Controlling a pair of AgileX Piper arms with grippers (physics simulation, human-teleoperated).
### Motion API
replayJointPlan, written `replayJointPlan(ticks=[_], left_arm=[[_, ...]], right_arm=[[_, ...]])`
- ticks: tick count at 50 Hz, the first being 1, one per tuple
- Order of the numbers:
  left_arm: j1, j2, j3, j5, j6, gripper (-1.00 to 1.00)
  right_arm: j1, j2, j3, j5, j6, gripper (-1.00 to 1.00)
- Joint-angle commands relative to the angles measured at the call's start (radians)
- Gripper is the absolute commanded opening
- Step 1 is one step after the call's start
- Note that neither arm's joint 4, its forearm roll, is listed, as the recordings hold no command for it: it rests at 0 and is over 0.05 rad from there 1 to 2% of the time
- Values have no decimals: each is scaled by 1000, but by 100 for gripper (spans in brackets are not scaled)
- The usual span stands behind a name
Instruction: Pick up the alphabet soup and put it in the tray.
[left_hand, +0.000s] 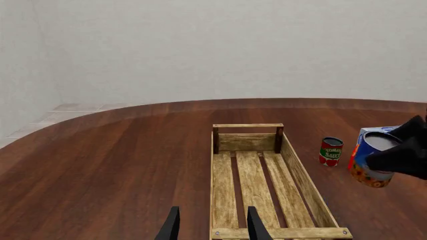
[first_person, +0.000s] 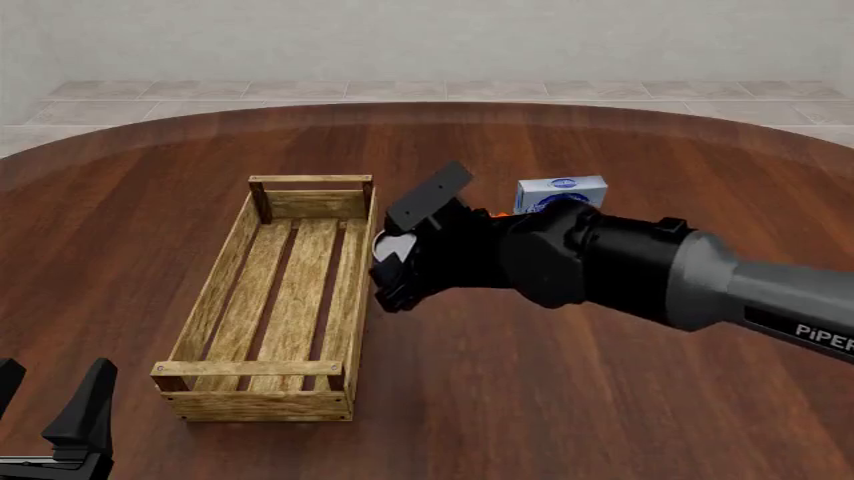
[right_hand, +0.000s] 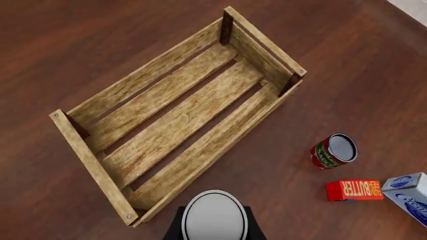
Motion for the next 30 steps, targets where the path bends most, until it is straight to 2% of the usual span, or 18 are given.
replayJointPlan(ticks=[1, 30], left_arm=[[2, -2, -1, 2, 0, 100], [2, -2, -1, 3, 0, 100]], right_arm=[[24, -7, -47, 26, 15, -100], [94, 78, -178, 50, 16, -100]])
